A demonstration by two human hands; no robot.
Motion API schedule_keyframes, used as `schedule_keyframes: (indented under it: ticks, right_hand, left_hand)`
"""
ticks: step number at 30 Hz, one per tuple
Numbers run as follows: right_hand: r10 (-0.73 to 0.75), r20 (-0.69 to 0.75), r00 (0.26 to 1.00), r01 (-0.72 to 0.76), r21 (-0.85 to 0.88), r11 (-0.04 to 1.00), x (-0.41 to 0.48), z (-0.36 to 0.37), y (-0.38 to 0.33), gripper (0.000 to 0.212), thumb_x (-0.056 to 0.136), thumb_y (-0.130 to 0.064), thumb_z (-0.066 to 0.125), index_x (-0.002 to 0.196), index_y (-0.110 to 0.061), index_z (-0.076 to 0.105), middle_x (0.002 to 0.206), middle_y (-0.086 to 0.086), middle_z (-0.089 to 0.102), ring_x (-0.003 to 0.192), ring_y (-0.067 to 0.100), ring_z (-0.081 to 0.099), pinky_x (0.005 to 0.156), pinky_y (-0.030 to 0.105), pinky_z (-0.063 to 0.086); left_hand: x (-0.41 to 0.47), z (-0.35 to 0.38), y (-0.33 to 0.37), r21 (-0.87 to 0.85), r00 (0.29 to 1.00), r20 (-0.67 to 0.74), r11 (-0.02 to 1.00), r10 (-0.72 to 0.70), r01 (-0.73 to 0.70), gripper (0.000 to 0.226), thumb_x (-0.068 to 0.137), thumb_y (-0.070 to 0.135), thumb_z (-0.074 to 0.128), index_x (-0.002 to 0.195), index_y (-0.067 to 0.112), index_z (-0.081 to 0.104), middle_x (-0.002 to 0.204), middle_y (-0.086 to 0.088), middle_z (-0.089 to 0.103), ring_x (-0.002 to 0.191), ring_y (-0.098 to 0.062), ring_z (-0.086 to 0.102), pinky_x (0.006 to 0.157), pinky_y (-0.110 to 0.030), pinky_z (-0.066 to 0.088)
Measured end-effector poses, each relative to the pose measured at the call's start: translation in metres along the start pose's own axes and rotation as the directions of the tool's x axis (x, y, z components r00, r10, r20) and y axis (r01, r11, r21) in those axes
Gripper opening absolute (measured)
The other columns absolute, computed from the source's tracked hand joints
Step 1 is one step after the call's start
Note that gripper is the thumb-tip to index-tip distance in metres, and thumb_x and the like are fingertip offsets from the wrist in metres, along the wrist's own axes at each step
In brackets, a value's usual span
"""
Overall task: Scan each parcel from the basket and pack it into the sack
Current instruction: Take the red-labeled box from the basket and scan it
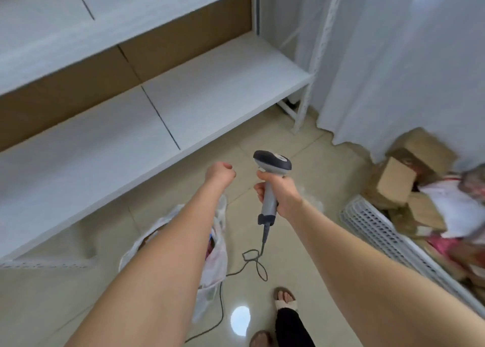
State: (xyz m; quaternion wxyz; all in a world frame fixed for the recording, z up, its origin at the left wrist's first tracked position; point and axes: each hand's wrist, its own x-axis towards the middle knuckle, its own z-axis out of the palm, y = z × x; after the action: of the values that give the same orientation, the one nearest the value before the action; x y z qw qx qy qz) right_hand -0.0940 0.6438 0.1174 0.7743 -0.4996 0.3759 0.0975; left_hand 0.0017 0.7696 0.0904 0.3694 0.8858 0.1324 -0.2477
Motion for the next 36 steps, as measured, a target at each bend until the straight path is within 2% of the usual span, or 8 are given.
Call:
schedule_keyframes:
  ticks: [4, 8, 12, 15, 23, 27, 31, 36]
  right_hand:
    - [-0.06, -0.129, 0.99, 0.073, 0.105, 0.992, -0.048, -0.062, -0.05, 0.014, 0.088, -0.008, 0.066, 0.081, -0.005, 0.055, 0.057, 0.012, 0.057, 0.038, 0.015, 0.048, 0.045, 0.022, 0.042]
    - [-0.112, -0.251, 0.962, 0.161, 0.183, 0.97, -0.087, -0.137, -0.09, 0.013, 0.089, -0.011, 0.066, 0.092, -0.005, 0.055, 0.061, 0.011, 0.059, 0.038, 0.012, 0.052, 0.044, 0.019, 0.043]
    - [-0.123, -0.322, 0.939, 0.214, 0.265, 0.94, -0.119, -0.221, -0.117, 0.013, 0.089, -0.013, 0.065, 0.092, -0.006, 0.055, 0.052, 0.006, 0.06, 0.044, 0.014, 0.052, 0.047, 0.023, 0.043]
    - [-0.111, -0.359, 0.927, 0.236, 0.328, 0.915, -0.136, -0.288, -0.13, 0.014, 0.09, -0.013, 0.066, 0.095, -0.005, 0.056, 0.054, 0.006, 0.06, 0.047, 0.016, 0.052, 0.05, 0.026, 0.045]
    - [-0.026, -0.45, 0.893, 0.237, 0.421, 0.875, -0.155, -0.48, -0.144, 0.027, 0.088, -0.016, 0.069, 0.108, -0.003, 0.059, 0.059, 0.006, 0.064, 0.05, 0.015, 0.059, 0.054, 0.026, 0.051]
    - [0.118, -0.495, 0.861, 0.214, 0.564, 0.798, -0.15, -0.556, -0.133, 0.013, 0.086, -0.016, 0.072, 0.088, -0.005, 0.064, 0.05, 0.004, 0.062, 0.038, 0.01, 0.057, 0.044, 0.018, 0.05]
    - [0.176, -0.579, 0.796, 0.222, 0.55, 0.805, -0.128, -0.616, -0.115, 0.031, 0.083, -0.021, 0.075, 0.107, -0.004, 0.066, 0.062, 0.005, 0.068, 0.051, 0.014, 0.061, 0.058, 0.027, 0.055]
    - [0.252, -0.617, 0.746, 0.218, 0.583, 0.783, -0.094, -0.677, -0.1, 0.033, 0.084, -0.016, 0.073, 0.11, 0.002, 0.065, 0.061, 0.005, 0.066, 0.05, 0.014, 0.06, 0.055, 0.028, 0.054]
  left_hand:
    - [-0.055, 0.029, 0.089, 0.063, 0.988, 0.071, 0.988, 0.137, -0.142, 0.034, 0.088, 0.008, 0.06, 0.122, 0.012, 0.063, 0.129, -0.008, 0.06, 0.119, -0.026, 0.054, 0.101, -0.031, 0.042]
    - [-0.115, 0.076, 0.176, 0.075, 0.95, 0.154, 0.956, 0.27, -0.284, 0.033, 0.088, 0.006, 0.06, 0.121, 0.011, 0.062, 0.129, -0.009, 0.059, 0.118, -0.026, 0.054, 0.101, -0.031, 0.042]
    - [-0.174, 0.14, 0.246, 0.071, 0.899, 0.235, 0.916, 0.369, -0.394, 0.032, 0.089, 0.003, 0.06, 0.121, 0.006, 0.062, 0.128, -0.011, 0.059, 0.12, -0.025, 0.054, 0.098, -0.027, 0.039]
    - [-0.213, 0.199, 0.285, 0.093, 0.871, 0.28, 0.891, 0.404, -0.444, 0.033, 0.087, 0.004, 0.063, 0.12, 0.006, 0.062, 0.128, -0.012, 0.06, 0.12, -0.025, 0.054, 0.105, -0.03, 0.04]
    - [-0.295, 0.377, 0.354, 0.148, 0.793, 0.438, 0.836, 0.423, -0.528, 0.036, 0.087, 0.005, 0.063, 0.123, 0.007, 0.06, 0.13, -0.011, 0.058, 0.122, -0.026, 0.052, 0.106, -0.035, 0.04]
    - [-0.311, 0.453, 0.361, 0.199, 0.762, 0.519, 0.812, 0.387, -0.548, 0.038, 0.087, 0.01, 0.064, 0.125, 0.009, 0.059, 0.13, -0.01, 0.059, 0.121, -0.026, 0.053, 0.102, -0.033, 0.043]
    - [-0.306, 0.518, 0.366, 0.245, 0.735, 0.591, 0.794, 0.332, -0.556, 0.04, 0.087, 0.011, 0.065, 0.126, 0.009, 0.058, 0.129, -0.01, 0.058, 0.119, -0.025, 0.054, 0.092, -0.03, 0.045]
    - [-0.287, 0.589, 0.373, 0.297, 0.71, 0.655, 0.775, 0.259, -0.557, 0.04, 0.089, 0.012, 0.063, 0.128, 0.007, 0.056, 0.132, -0.012, 0.056, 0.12, -0.028, 0.052, 0.101, -0.035, 0.044]
